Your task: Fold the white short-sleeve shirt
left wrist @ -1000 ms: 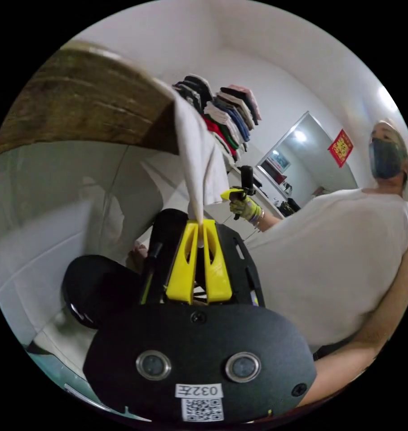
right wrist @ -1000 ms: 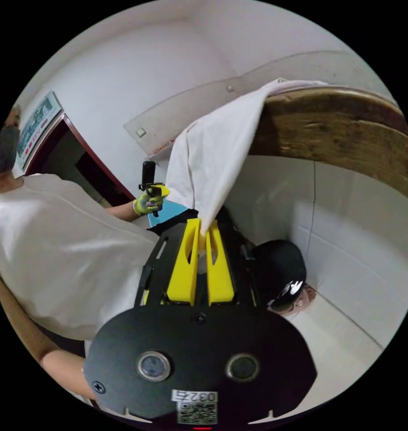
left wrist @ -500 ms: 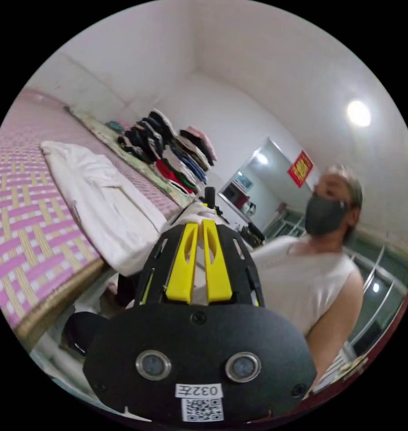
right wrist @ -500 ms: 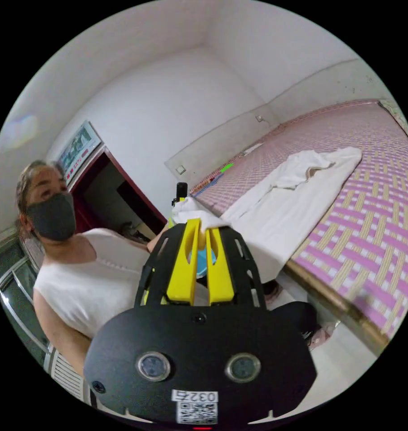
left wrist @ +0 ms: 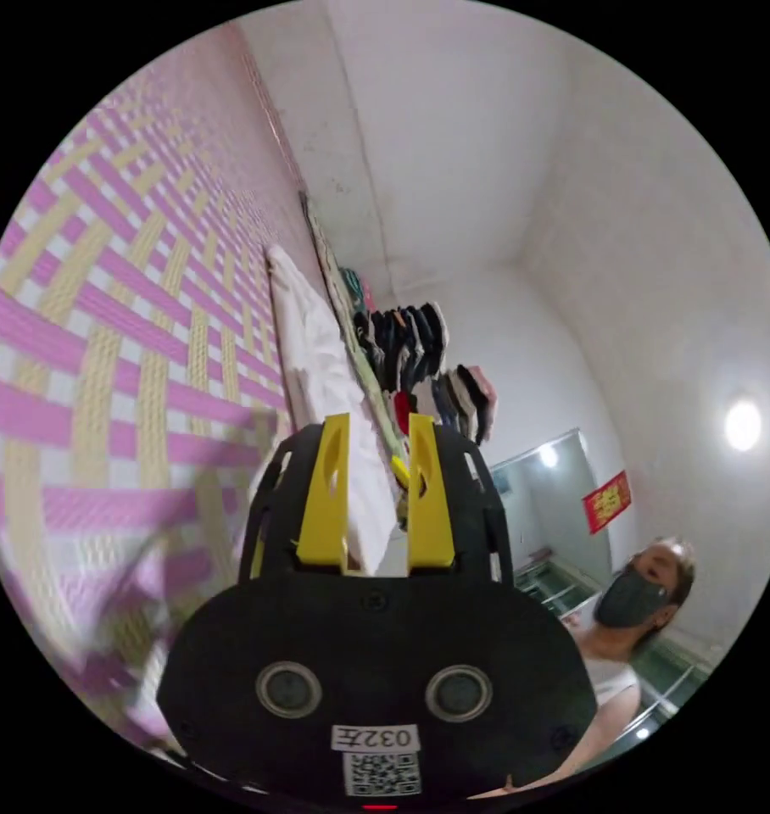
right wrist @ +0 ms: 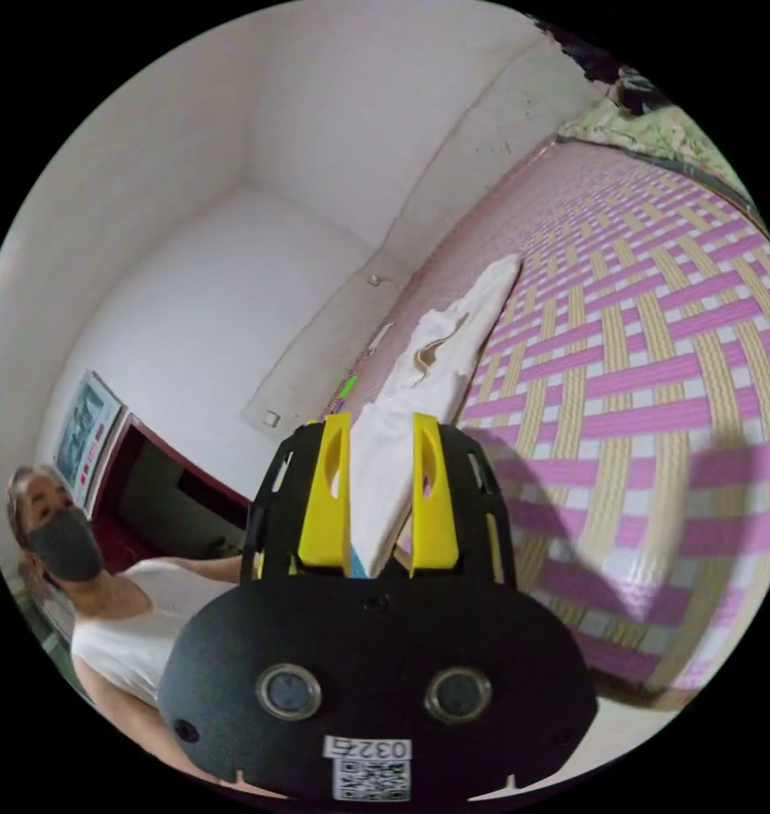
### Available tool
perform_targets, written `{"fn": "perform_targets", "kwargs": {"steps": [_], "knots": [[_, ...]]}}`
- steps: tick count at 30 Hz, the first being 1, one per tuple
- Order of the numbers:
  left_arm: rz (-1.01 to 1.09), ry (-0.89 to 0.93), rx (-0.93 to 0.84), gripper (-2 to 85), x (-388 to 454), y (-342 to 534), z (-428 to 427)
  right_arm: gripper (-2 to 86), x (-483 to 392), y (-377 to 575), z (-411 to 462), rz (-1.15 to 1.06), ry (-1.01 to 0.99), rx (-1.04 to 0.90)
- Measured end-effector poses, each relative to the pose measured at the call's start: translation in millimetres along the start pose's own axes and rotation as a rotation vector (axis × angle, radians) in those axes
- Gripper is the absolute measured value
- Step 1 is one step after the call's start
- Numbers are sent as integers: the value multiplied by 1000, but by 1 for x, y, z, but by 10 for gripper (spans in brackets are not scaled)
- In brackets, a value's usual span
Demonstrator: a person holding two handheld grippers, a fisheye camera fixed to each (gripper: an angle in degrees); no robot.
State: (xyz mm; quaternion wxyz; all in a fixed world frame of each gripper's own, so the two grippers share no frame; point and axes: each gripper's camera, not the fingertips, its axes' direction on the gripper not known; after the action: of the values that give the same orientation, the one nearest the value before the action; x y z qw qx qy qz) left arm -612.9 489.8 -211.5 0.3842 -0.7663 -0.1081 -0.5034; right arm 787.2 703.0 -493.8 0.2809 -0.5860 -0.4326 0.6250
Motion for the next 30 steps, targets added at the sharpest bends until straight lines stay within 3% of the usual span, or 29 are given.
{"fn": "perform_targets", "kwargs": {"steps": [5, 10, 14, 22, 30], "knots": [[312, -330, -84, 86, 49, 78, 9, 105, -55, 89, 6, -337, 179, -27], [578, -469, -157, 103, 60, 146, 45, 113, -84, 148, 43, -553, 451, -65], [754, -516, -194, 89, 65, 185, 70, 108, -100, 168, 75, -648, 539, -100], [874, -639, -204, 21, 65, 222, 96, 24, -118, 183, 110, -716, 634, -104], [933, -628, -159, -17, 83, 256, 95, -7, -159, 198, 96, -776, 561, -47]]}}
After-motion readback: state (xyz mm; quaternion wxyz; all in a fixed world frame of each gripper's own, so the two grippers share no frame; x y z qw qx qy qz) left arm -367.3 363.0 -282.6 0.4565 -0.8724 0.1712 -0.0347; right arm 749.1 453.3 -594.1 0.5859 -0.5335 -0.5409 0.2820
